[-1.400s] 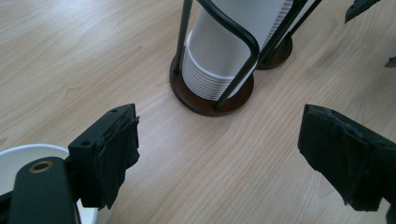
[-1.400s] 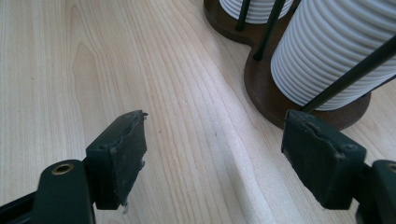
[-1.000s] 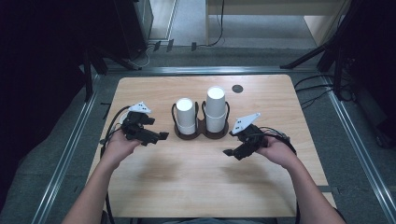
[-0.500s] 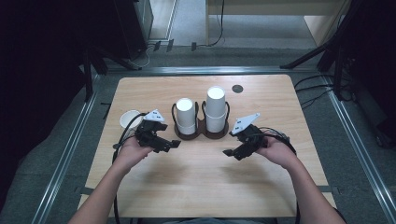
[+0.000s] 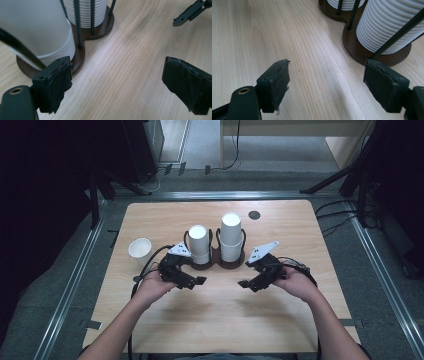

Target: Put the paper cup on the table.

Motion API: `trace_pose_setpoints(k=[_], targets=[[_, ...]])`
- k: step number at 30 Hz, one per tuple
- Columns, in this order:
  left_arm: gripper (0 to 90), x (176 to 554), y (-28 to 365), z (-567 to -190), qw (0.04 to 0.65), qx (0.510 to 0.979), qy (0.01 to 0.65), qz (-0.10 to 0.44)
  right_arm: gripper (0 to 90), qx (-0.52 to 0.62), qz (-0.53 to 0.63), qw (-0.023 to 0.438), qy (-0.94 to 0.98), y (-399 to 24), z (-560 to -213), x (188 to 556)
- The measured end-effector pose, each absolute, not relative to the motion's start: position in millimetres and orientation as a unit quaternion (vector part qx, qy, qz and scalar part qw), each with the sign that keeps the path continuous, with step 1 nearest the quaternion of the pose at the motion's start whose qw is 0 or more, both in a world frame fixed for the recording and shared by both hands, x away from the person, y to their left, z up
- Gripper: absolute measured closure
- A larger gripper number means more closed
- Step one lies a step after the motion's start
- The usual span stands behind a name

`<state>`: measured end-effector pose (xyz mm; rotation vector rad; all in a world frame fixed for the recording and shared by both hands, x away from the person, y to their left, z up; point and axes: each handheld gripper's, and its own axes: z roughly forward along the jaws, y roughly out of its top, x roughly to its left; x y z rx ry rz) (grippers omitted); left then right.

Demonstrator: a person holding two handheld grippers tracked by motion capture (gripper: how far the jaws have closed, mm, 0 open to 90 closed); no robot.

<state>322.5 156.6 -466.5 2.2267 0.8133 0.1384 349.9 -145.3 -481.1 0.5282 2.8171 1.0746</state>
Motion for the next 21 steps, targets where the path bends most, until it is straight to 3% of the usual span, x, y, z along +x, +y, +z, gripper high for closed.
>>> trace_pose_setpoints(k=[21], targets=[[9.4, 322, 121, -471, 0.381, 0.878, 0.286, 0.042, 21.0, 0.17, 0.341, 0.055, 0.923, -148, -484, 343]])
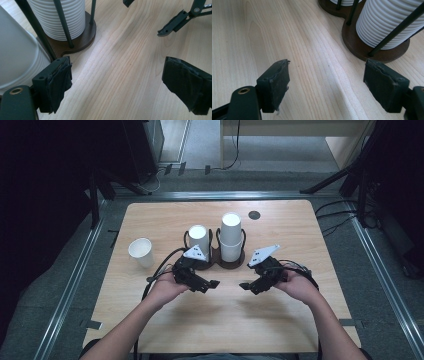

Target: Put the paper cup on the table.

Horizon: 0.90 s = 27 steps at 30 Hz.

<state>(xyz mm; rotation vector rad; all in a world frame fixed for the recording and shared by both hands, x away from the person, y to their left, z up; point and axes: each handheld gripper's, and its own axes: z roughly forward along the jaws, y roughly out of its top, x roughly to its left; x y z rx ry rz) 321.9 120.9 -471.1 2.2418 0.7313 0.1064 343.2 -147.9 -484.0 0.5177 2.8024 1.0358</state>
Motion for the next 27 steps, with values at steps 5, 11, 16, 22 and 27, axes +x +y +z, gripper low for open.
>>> trace_pose_setpoints(k=[5, 11, 16, 22, 27], targets=[[9.4, 324, 116, -472, 0.384, 0.878, 0.283, 0.043, 21.1, 0.168, 0.34, 0.057, 0.924, -148, -485, 343], [9.4, 323, 108, -475, 0.377, 0.884, 0.272, 0.044, 21.0, 0.167, 0.341, 0.058, 0.923, -147, -484, 342], [9.4, 326, 105, -476, 0.379, 0.883, 0.271, 0.049, 21.0, 0.164, 0.339, 0.06, 0.924, -146, -484, 340], [9.4, 328, 106, -477, 0.379, 0.883, 0.273, 0.052, 21.0, 0.161, 0.337, 0.062, 0.925, -146, -484, 340], [9.4, 329, 107, -478, 0.377, 0.885, 0.269, 0.05, 21.1, 0.159, 0.336, 0.064, 0.926, -146, -485, 340]])
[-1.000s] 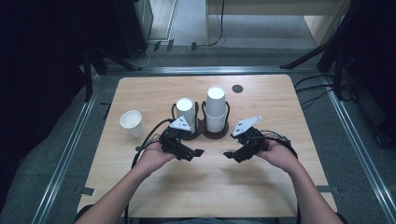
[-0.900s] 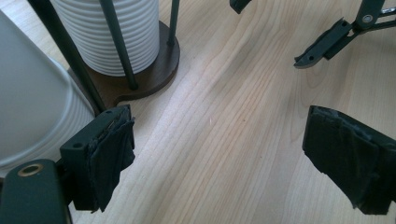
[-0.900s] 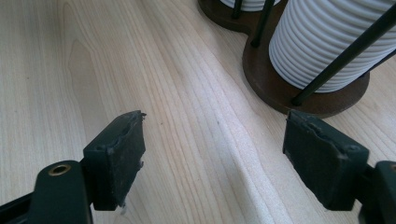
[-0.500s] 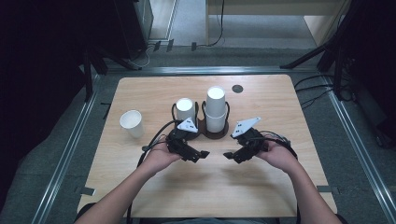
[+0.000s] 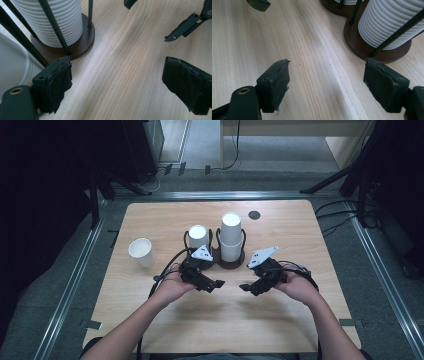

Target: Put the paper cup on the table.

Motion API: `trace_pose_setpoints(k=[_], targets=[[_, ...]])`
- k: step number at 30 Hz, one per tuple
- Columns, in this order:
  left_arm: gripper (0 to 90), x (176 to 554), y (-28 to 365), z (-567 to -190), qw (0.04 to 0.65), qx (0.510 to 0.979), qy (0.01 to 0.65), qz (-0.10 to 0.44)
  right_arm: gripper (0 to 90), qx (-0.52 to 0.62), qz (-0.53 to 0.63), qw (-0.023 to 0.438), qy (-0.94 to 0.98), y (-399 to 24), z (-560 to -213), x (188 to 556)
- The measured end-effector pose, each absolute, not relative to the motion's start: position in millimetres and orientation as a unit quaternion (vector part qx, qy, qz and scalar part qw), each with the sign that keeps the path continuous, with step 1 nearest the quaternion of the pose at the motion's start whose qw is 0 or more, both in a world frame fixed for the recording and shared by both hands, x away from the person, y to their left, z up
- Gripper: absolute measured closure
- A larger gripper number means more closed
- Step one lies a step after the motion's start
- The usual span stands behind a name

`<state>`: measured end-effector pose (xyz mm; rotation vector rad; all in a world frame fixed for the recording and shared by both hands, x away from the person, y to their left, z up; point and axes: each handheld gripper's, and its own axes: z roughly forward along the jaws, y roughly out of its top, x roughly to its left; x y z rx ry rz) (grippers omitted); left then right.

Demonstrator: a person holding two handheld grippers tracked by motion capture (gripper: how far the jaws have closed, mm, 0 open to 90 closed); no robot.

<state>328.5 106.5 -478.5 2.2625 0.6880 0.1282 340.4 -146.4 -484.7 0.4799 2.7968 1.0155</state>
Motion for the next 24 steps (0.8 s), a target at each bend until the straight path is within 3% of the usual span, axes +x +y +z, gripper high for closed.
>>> trace_pose_setpoints(k=[24], targets=[[9.4, 329.2, 104.5, -484.0, 0.361, 0.894, 0.261, 0.051, 21.0, 0.151, 0.332, 0.064, 0.929, -145.6, -485.7, 339.6]])
